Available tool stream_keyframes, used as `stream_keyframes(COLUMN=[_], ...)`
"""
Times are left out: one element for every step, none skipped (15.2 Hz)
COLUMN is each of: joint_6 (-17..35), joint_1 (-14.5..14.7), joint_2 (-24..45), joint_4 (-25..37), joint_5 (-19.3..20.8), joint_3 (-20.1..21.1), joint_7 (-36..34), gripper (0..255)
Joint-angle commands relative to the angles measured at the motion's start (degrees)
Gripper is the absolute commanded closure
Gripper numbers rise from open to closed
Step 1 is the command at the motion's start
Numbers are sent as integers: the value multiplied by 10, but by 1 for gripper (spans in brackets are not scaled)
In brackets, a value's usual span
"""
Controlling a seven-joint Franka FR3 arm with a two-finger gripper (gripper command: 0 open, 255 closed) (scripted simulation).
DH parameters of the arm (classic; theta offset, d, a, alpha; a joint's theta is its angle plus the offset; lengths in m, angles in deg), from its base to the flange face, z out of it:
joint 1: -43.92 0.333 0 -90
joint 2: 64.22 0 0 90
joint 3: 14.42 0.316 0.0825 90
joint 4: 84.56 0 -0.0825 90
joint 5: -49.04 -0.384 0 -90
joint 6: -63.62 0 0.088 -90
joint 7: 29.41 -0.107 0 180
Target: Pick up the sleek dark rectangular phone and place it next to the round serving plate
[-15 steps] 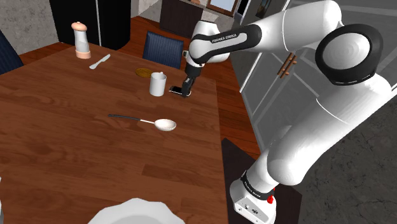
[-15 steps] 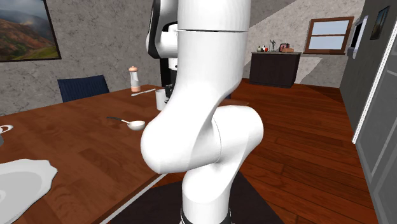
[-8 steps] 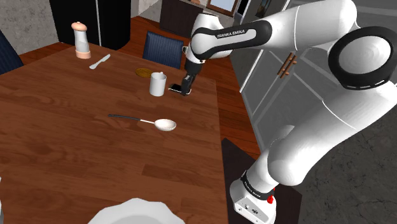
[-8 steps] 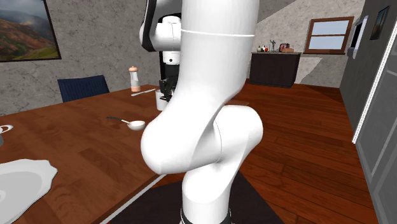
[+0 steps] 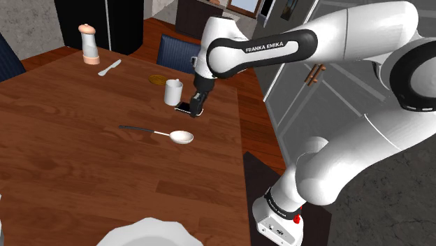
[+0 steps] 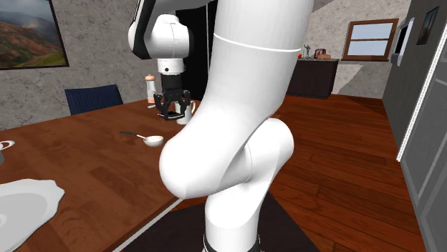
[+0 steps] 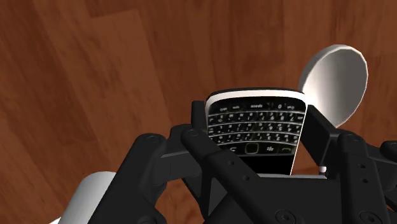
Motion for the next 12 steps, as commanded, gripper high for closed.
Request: stream_keyframes(joint_6=[0, 0, 0, 0, 0, 0, 0, 0, 0, 0, 0, 0], joint_1=[12, 18, 25, 31, 38, 44, 51, 58, 65, 71, 78, 85], joint_2=[-15, -21, -26, -30, -34, -37, -39, -41, -42, -43, -43, -42], joint_4=[-14, -20, -25, -29, -32, -35, -37, -39, -40, -40, -39, -38], joint_5=[-5, -8, -11, -14, -18, -21, -25, -29, -33, -36, -40, -44], joint_3=[18, 28, 38, 48, 57, 67, 77, 87, 97, 108, 118, 128], joint_7=[-29, -43, -57, -71, -85, -99, -113, -128, -142, -156, -171, -185], gripper=[255, 255, 255, 255, 255, 255, 255, 255, 255, 255, 255, 255])
